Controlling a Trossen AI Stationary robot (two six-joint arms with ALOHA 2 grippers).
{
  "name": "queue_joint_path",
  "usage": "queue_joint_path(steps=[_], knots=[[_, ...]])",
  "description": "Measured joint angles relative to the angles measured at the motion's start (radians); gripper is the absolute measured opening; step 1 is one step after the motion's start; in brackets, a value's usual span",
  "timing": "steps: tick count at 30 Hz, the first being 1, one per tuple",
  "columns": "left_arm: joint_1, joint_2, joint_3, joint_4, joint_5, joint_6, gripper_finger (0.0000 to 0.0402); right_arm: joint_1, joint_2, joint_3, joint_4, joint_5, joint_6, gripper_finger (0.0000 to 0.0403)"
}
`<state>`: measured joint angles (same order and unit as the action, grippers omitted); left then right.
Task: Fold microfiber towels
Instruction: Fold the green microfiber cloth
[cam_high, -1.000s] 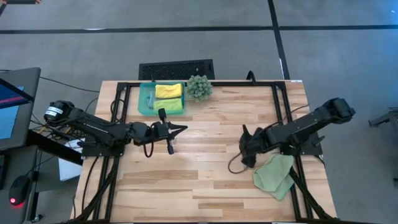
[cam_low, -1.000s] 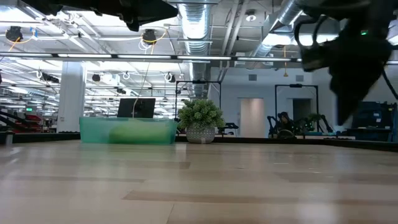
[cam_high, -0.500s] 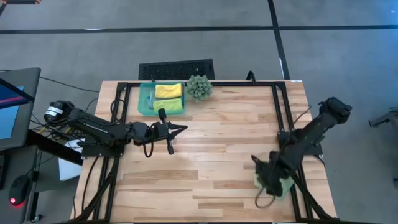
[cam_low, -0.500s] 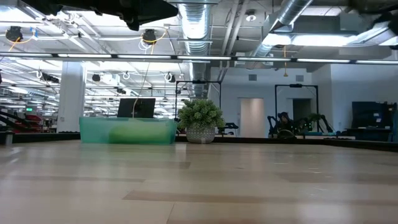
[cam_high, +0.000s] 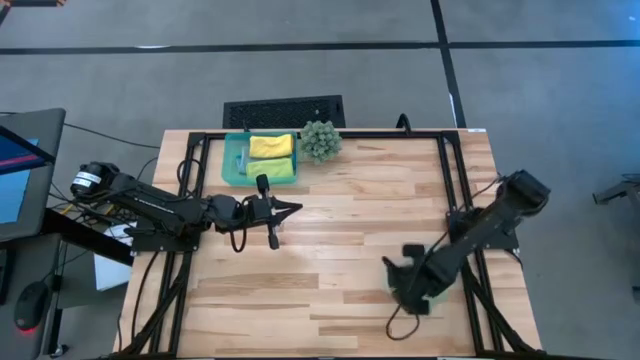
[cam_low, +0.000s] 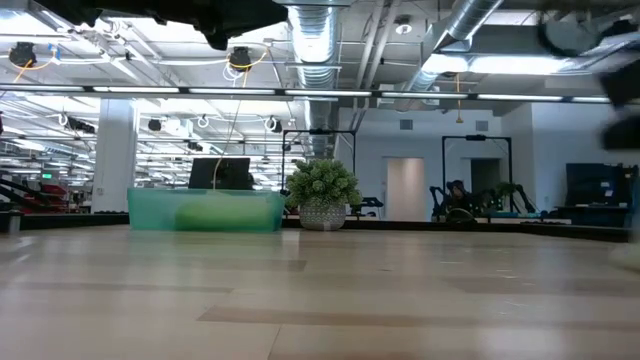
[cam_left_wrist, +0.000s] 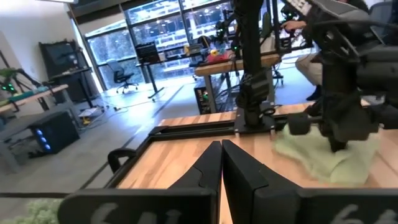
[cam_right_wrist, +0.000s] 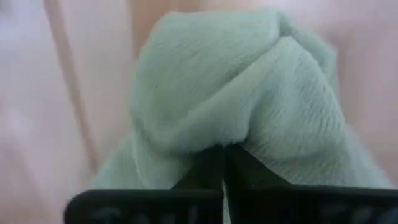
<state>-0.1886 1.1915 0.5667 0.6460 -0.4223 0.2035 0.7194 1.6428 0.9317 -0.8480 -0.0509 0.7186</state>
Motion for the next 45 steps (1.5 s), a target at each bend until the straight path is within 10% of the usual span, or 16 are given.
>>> queue_joint_path(steps=[8, 13, 23, 28, 36, 45], knots=[[-0.008, 0.000, 0.000, -0.006, 0.001, -0.032, 0.0004, -0.040, -0.364, 0.072, 0.084, 0.595, -0.104, 0.0032], [-0.017, 0.000, 0.000, -0.008, 0.003, -0.029, 0.0004, -0.033, -0.527, -0.052, 0.152, 0.749, -0.009, 0.0017], [-0.017, 0.000, 0.000, -0.015, 0.021, -0.025, 0.0004, -0.101, -0.492, -0.217, -0.013, 0.332, 0.262, 0.0133], [-0.014, 0.008, 0.000, -0.066, 0.271, -0.017, 0.0004, -0.149, -0.476, -0.157, -0.039, 0.128, 0.176, 0.0209], [-0.013, 0.146, 0.001, -0.104, 0.311, -0.136, 0.0004, -0.352, -0.435, -0.149, 0.362, 0.281, -0.097, 0.0228], [-0.012, 0.427, 0.020, -0.160, 0.339, -0.440, 0.0004, -0.787, -0.224, -0.154, 0.294, 0.283, -0.370, 0.0184]])
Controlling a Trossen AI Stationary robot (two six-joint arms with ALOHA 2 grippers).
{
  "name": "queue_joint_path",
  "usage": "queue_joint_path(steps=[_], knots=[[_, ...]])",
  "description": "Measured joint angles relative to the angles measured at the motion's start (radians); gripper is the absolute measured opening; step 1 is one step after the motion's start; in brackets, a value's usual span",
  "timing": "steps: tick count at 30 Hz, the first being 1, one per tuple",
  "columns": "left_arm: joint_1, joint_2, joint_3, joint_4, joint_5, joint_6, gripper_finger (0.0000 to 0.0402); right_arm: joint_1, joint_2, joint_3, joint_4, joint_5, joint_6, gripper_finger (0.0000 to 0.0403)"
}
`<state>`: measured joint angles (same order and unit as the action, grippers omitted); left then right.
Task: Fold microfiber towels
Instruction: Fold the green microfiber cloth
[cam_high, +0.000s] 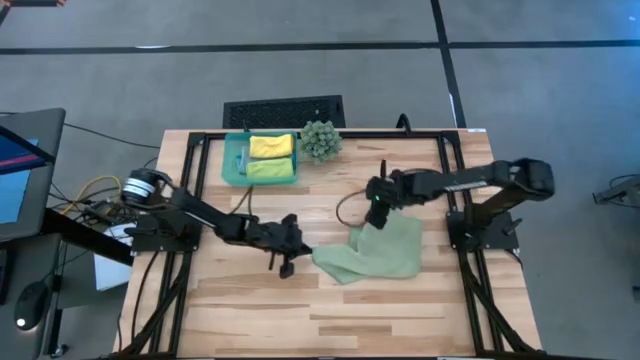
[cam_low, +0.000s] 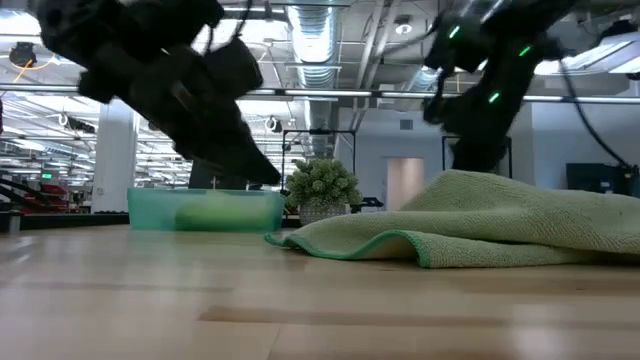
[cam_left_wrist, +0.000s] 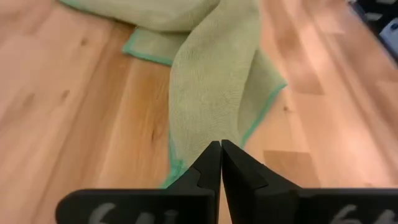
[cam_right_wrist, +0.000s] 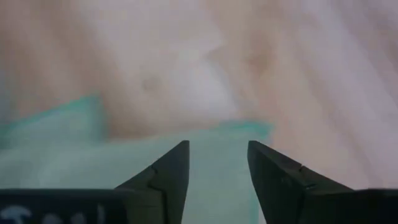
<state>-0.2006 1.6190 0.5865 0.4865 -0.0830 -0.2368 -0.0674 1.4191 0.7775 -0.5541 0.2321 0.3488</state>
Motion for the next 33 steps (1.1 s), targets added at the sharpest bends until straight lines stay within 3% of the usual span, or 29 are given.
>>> queue_joint_path(steps=[4, 9, 14, 17, 20, 29, 31, 33], knots=[[0.005, 0.101, 0.066, 0.008, -0.001, -0.002, 0.0004, -0.135, 0.099, 0.001, 0.023, -0.064, -0.078, 0.0169], [0.005, 0.155, 0.142, -0.057, -0.001, 0.053, 0.0004, -0.196, 0.204, 0.005, 0.051, -0.142, -0.174, 0.0139], [0.011, 0.151, 0.187, -0.083, -0.074, 0.086, 0.0004, -0.175, 0.210, 0.006, 0.067, -0.147, -0.230, 0.0058], [0.018, 0.133, 0.194, -0.098, -0.168, 0.094, 0.0004, -0.147, 0.143, -0.003, 0.080, -0.153, -0.268, 0.0013], [0.022, 0.104, 0.204, -0.149, -0.268, 0.104, 0.0004, -0.101, 0.015, -0.001, 0.117, -0.131, -0.271, 0.0020], [0.036, -0.087, 0.243, -0.091, -0.407, 0.421, 0.0004, 0.094, -0.416, 0.022, 0.312, 0.197, -0.432, 0.0007], [0.057, -0.129, 0.251, -0.057, -0.371, 0.509, 0.0009, 0.116, -0.495, 0.045, 0.382, 0.216, -0.471, 0.0013], [0.074, -0.163, 0.249, -0.012, -0.266, 0.600, 0.0021, 0.148, -0.558, 0.058, 0.428, 0.218, -0.496, 0.0018]])
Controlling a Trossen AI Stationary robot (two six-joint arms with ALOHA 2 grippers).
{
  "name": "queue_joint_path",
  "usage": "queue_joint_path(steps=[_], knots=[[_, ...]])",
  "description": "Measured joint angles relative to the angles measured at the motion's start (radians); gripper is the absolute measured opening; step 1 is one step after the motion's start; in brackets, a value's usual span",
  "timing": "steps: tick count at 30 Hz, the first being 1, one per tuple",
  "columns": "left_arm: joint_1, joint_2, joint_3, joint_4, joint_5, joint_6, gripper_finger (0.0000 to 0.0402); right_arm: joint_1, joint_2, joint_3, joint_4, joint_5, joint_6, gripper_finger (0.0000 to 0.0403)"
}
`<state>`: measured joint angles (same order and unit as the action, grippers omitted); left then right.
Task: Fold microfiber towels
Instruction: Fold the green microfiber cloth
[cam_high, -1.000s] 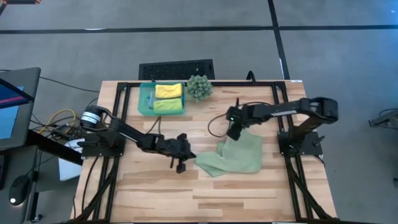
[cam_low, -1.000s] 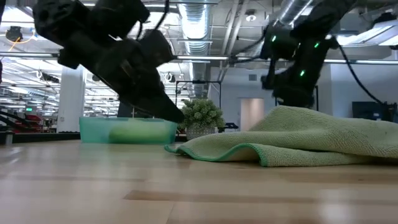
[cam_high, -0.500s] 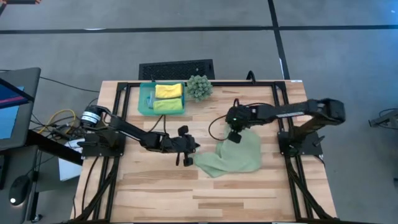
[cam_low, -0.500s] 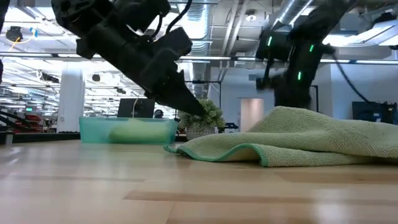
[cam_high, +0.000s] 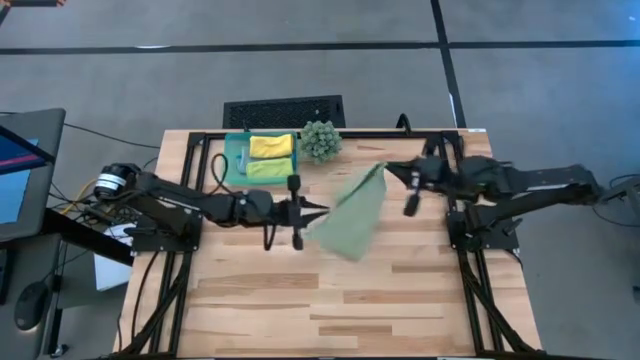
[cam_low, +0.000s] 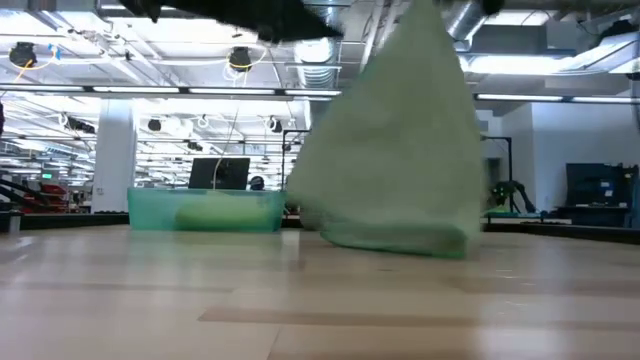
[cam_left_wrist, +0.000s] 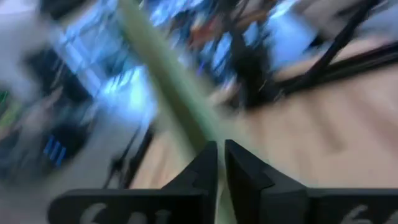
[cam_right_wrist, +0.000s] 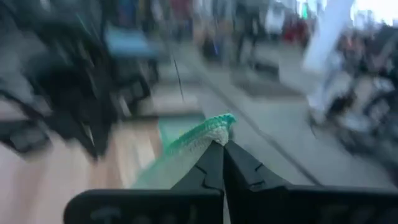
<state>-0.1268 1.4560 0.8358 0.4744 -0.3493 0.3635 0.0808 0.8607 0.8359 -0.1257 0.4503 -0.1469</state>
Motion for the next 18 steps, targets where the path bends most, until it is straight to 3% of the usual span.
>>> queue_joint_path(steps=[3, 8, 14, 18], knots=[[0.022, -0.028, 0.000, 0.015, 0.147, 0.089, 0.0053, 0.065, -0.077, 0.006, 0.005, -0.004, -0.010, 0.0020], [0.055, 0.024, 0.000, -0.010, 0.186, -0.007, 0.0127, 0.153, -0.122, 0.005, -0.079, -0.002, 0.060, 0.0013], [0.056, 0.221, -0.001, -0.009, 0.289, -0.180, 0.0193, 0.214, -0.074, -0.007, -0.136, 0.023, 0.148, 0.0017], [0.033, 0.382, 0.002, 0.051, 0.228, -0.202, 0.0203, 0.250, -0.019, -0.008, -0.127, 0.067, 0.147, 0.0018]])
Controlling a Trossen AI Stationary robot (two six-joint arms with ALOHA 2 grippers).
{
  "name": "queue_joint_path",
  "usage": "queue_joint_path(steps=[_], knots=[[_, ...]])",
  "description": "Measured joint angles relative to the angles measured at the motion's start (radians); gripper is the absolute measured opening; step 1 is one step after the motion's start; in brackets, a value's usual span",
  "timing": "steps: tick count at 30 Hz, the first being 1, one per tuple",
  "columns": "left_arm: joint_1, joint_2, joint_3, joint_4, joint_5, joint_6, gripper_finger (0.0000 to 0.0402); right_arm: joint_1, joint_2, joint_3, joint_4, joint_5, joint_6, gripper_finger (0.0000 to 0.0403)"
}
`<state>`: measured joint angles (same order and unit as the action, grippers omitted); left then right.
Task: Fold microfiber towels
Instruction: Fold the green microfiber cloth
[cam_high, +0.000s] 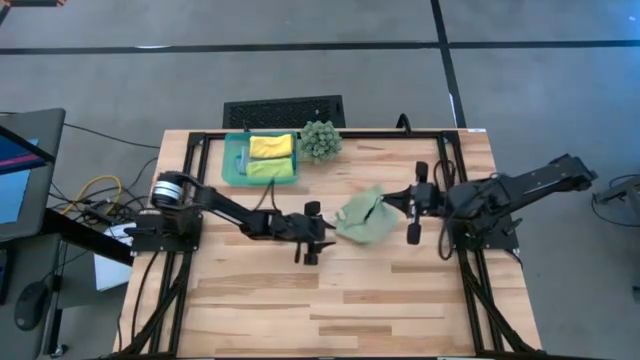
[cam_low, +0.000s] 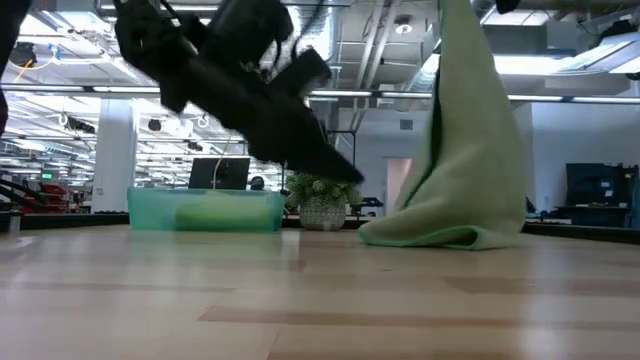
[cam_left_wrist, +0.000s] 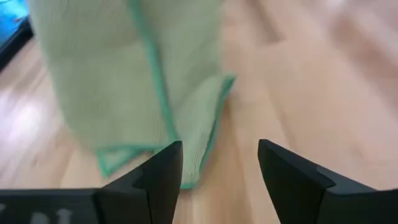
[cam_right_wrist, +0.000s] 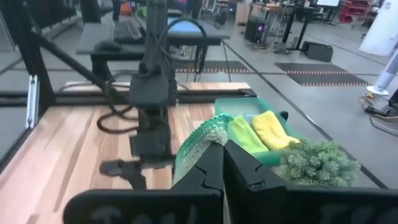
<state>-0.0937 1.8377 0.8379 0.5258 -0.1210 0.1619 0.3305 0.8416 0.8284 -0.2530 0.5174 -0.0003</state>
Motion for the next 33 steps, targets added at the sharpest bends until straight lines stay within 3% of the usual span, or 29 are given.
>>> queue_joint_path(steps=[3, 11, 16, 23, 28, 33], knots=[[-0.011, 0.084, 0.028, 0.041, -0.096, -0.039, 0.0198, 0.009, 0.035, 0.000, -0.001, 0.009, 0.000, 0.0016], [0.001, 0.129, 0.109, 0.086, -0.134, -0.057, 0.0185, 0.012, 0.081, 0.000, -0.001, 0.009, 0.001, 0.0023], [0.021, 0.132, 0.136, 0.103, -0.080, 0.031, 0.0182, 0.020, 0.080, 0.000, -0.001, 0.009, 0.002, 0.0020], [0.042, 0.262, 0.189, 0.124, -0.039, 0.048, 0.0177, 0.094, 0.055, -0.001, 0.000, 0.009, 0.047, 0.0021], [0.044, 0.343, 0.270, 0.101, -0.156, 0.065, 0.0139, 0.154, 0.054, 0.000, -0.001, 0.033, 0.054, 0.0021], [0.043, 0.342, 0.307, -0.016, -0.331, 0.104, 0.0078, 0.202, 0.054, 0.000, -0.007, 0.034, 0.067, 0.0017]])
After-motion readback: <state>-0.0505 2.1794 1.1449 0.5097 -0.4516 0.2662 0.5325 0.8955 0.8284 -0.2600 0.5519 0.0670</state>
